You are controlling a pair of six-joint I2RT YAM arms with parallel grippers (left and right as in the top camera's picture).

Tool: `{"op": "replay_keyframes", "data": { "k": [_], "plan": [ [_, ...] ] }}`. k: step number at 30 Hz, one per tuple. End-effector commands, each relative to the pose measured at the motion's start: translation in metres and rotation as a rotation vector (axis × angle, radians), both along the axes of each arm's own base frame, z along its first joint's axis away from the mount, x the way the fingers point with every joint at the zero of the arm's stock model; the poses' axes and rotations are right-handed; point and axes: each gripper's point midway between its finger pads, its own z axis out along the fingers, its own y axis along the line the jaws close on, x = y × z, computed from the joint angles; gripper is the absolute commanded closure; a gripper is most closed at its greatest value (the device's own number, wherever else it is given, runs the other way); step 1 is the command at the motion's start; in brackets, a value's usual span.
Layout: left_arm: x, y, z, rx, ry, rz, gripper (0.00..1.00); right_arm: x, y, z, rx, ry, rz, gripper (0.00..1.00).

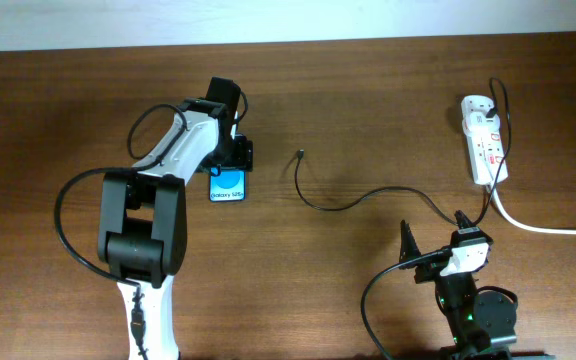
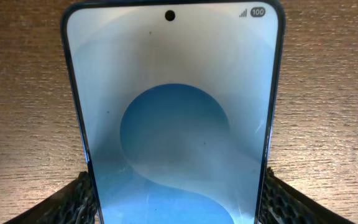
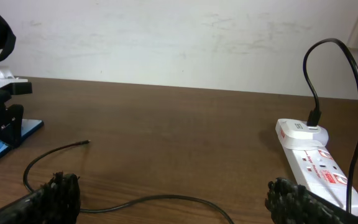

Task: Plug charger to phone and switch on socket

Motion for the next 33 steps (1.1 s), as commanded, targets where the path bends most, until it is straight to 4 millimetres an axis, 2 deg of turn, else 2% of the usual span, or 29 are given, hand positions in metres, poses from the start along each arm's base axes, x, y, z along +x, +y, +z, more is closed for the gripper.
{"op": "replay_keyframes", "data": {
  "k": [1,6,12,14,16,18,19,20,23,26,29,33],
  "plan": [
    [-0.018,-0.001,-0.033,-0.017,0.101,0.009,0.29,0.0,0.001,-0.002,0.0,0.003,0.002,0.02],
    [-0.016,-0.002,-0.03,-0.017,0.097,0.009,0.35,0.0,0.001,-0.002,0.0,0.003,0.002,0.02],
    [0.007,-0.007,0.012,-0.027,0.057,0.009,0.43,0.0,0.001,-0.002,0.0,0.003,0.002,0.02],
    [0.013,-0.009,0.026,-0.031,0.041,0.008,0.5,0.0,0.001,-0.002,0.0,0.003,0.002,0.02],
    [0.016,-0.009,0.035,-0.032,0.036,0.008,0.62,0.0,0.001,-0.002,0.0,0.003,0.002,0.02],
    [0.015,-0.009,0.035,-0.031,0.039,0.008,0.74,0.0,0.001,-0.002,0.0,0.003,0.003,0.02],
    [0.013,-0.009,0.035,-0.03,0.046,0.01,0.95,0.0,0.001,-0.002,0.0,0.003,0.003,0.02],
    [0.012,-0.008,0.035,-0.027,0.053,0.036,1.0,0.0,0.001,-0.002,0.0,0.003,0.002,0.02],
    [0.006,-0.001,0.049,-0.031,0.086,0.168,1.0,0.0,0.001,-0.002,0.0,0.003,0.002,0.02],
    [0.009,0.0,0.09,-0.043,0.075,0.249,1.0,0.0,0.001,-0.002,0.0,0.003,0.003,0.02],
    [0.0,0.001,0.126,-0.049,0.089,0.35,1.0,0.0,0.001,-0.002,0.0,0.003,0.002,0.02],
    [-0.011,-0.004,0.14,-0.085,0.126,0.38,1.0,0.0,0.001,-0.002,0.0,0.003,0.002,0.02]
  ]
}}
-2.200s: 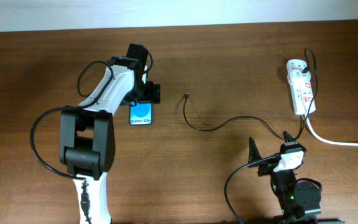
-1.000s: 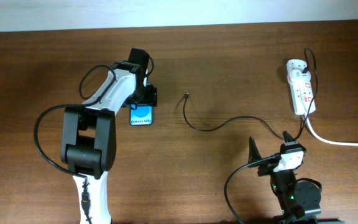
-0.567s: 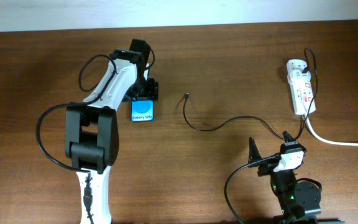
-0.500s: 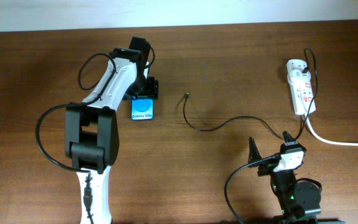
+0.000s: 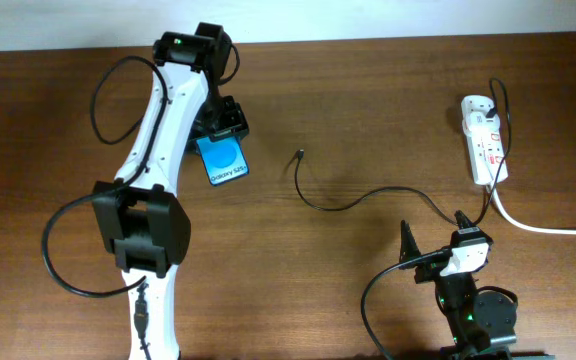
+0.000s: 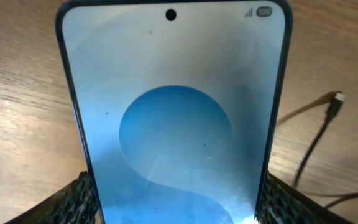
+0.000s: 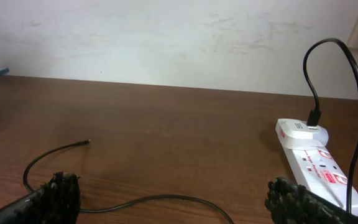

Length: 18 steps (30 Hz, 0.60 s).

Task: Plug charger to phone and switch on socket

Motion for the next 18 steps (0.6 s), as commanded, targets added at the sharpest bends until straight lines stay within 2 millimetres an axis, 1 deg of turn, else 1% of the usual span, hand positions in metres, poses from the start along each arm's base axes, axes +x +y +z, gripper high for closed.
{"op": "replay_keyframes", "data": {
  "k": [1,3,5,6,8,10,12,14,15,16,17,18],
  "plan": [
    [0.004,-0.006,0.016,-0.054,-0.031,0.041,1.0,0.0,0.001,-0.002,0.0,0.003,0.002,0.02],
    [0.007,-0.008,0.022,-0.065,-0.052,0.04,1.0,0.0,0.001,-0.002,0.0,0.002,0.002,0.02],
    [0.009,-0.015,0.04,-0.11,-0.087,0.038,1.0,0.0,0.0,-0.001,0.0,0.0,-0.004,0.02],
    [0.008,-0.016,0.05,-0.123,-0.099,0.068,1.0,0.0,0.001,0.001,0.002,-0.009,0.004,0.02],
    [0.006,-0.018,0.054,-0.133,-0.097,0.068,1.0,-0.001,0.007,0.003,0.024,-0.016,0.036,0.02],
    [0.001,-0.018,0.054,-0.137,-0.077,0.069,1.0,-0.001,0.006,0.011,0.093,-0.026,0.032,0.02],
    [0.003,-0.018,0.054,-0.138,-0.082,0.069,1.0,-0.005,0.007,0.037,0.101,-0.051,0.036,0.02],
    [0.003,-0.018,0.054,-0.138,-0.084,0.069,1.0,-0.007,0.007,0.053,0.098,-0.011,0.035,0.02],
    [0.003,-0.017,0.054,-0.138,-0.084,0.071,1.0,-0.005,0.008,0.065,0.094,0.031,0.04,0.02],
    [0.004,-0.017,0.054,-0.139,-0.087,0.073,1.0,-0.002,0.014,0.075,0.092,0.089,0.067,0.02],
    [0.007,-0.017,0.054,-0.141,-0.097,0.072,1.0,0.002,0.016,0.081,0.08,0.163,0.079,0.02],
    [0.01,-0.018,0.055,-0.145,-0.108,0.071,1.0,0.008,0.017,0.088,0.073,0.285,0.075,0.02]
  ]
}}
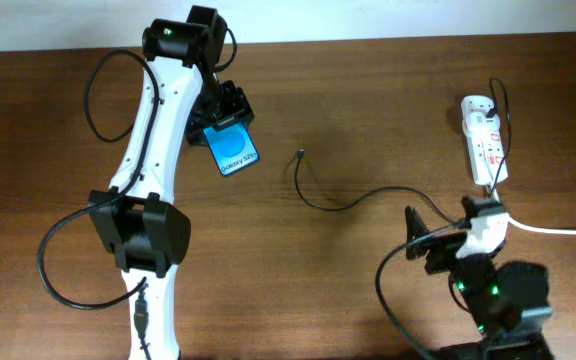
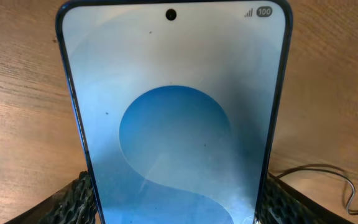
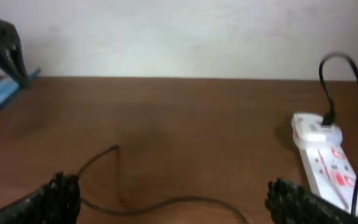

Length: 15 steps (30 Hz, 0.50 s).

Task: Plug charger to phone and switch on socket

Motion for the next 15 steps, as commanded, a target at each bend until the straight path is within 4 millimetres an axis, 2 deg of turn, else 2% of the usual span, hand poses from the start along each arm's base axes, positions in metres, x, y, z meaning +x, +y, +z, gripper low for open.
{"op": "replay_keyframes", "data": {
  "k": [1,3,4,6,7,8,10,13,15],
  "plan": [
    [0.007,0.001,0.019,-0.024,-0.065,0.023,1.0,0.01,0.007,0.025,-0.001,0.152,0.03,0.02],
    [0.01,0.007,0.019,-0.028,-0.066,0.067,1.0,0.018,0.01,0.04,-0.002,0.233,0.044,0.02],
    [0.014,0.017,0.019,-0.034,-0.068,0.114,1.0,0.031,0.015,0.058,0.001,0.286,0.06,0.02],
    [0.015,0.029,0.019,-0.037,-0.053,0.188,1.0,0.045,0.016,0.059,0.001,0.311,0.06,0.02],
    [0.015,0.036,0.019,-0.043,-0.045,0.229,1.0,0.049,0.017,0.053,0.003,0.334,0.061,0.02],
    [0.016,0.046,0.019,-0.045,-0.034,0.291,1.0,0.054,0.028,0.037,0.025,0.397,0.114,0.02],
    [0.016,0.06,0.019,-0.044,-0.024,0.342,1.0,0.046,0.054,0.012,0.103,0.534,0.257,0.02],
    [0.016,0.072,0.019,-0.041,-0.018,0.367,1.0,0.065,0.083,-0.014,0.218,0.634,0.389,0.02],
    [0.015,0.073,0.018,-0.033,-0.019,0.367,1.0,0.078,0.084,-0.039,0.302,0.736,0.33,0.0]
  ]
}}
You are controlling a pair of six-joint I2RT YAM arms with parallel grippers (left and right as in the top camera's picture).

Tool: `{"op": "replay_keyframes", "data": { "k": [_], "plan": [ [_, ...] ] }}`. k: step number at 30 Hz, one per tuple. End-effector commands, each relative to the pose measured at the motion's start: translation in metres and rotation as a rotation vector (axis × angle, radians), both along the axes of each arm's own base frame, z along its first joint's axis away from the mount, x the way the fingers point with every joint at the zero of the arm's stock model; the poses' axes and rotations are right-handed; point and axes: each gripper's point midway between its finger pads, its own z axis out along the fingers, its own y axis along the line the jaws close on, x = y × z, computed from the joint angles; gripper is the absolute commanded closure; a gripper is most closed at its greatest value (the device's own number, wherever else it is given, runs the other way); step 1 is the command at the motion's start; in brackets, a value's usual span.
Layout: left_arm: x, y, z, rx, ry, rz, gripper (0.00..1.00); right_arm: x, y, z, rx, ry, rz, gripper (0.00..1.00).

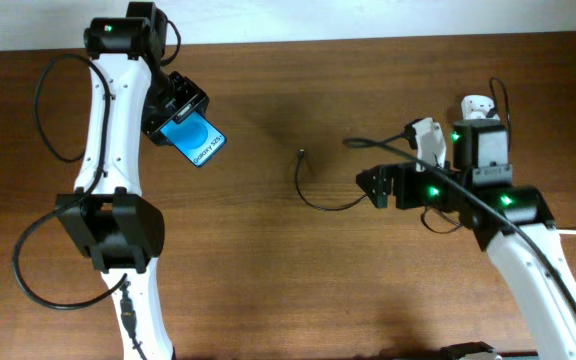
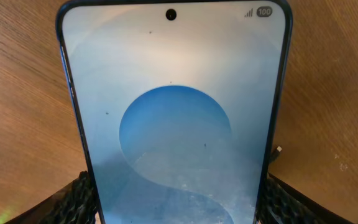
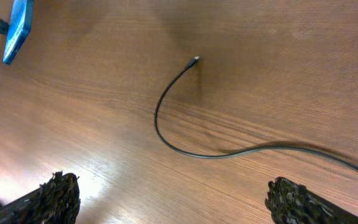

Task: Plug charger to phone and switch on socket

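Note:
My left gripper is shut on the blue phone, held up off the table at the upper left; its lit screen fills the left wrist view between the two pads. The black charger cable lies in a curve mid-table, its free plug pointing away from me, seen also as the plug in the right wrist view. My right gripper hangs open above the cable's right part, with nothing between its fingers. The white socket strip lies at the far right, partly under my right arm.
A thick white lead runs off the right edge from the socket strip. The brown wooden table meets a white wall along its far edge.
My right arm has risen from the table's front edge to above the cable, its camera now looking down. My left gripper has carried the phone further left and higher.
At first my left gripper was shut on the phone lying flat on the table and my right arm rested at the front edge. Then the phone was lifted and tilted. Now it is held up at the upper left, and my right gripper hangs open over the cable.

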Motion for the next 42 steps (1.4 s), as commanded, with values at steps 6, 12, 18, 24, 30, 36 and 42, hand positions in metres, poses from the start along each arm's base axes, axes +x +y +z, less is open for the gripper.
{"op": "replay_keyframes", "data": {
  "k": [6,12,18,24,30,36,42],
  "plan": [
    [0.0,0.0,0.017,-0.007,-0.042,0.017,1.0,0.022,-0.003,-0.02,0.07,0.134,-0.181,0.03],
    [-0.006,0.0,0.017,-0.006,-0.017,0.016,1.0,0.037,-0.01,-0.012,0.04,0.115,-0.271,0.07],
    [-0.01,0.0,0.016,-0.005,-0.001,0.016,1.0,0.066,0.011,-0.025,0.003,0.203,-0.247,0.13],
    [-0.01,0.0,0.016,-0.006,0.001,0.017,1.0,0.085,0.032,-0.017,-0.043,0.162,-0.262,0.18],
    [-0.01,0.0,0.016,-0.008,0.001,0.017,1.0,0.105,0.046,-0.038,-0.04,0.164,-0.301,0.26],
    [0.005,0.0,0.018,-0.005,-0.062,0.017,1.0,0.157,0.116,-0.095,-0.004,0.261,-0.239,0.38],
    [0.005,-0.001,0.018,-0.009,-0.06,0.016,1.0,0.147,0.125,-0.135,0.006,0.378,-0.233,0.46]
  ]
}}
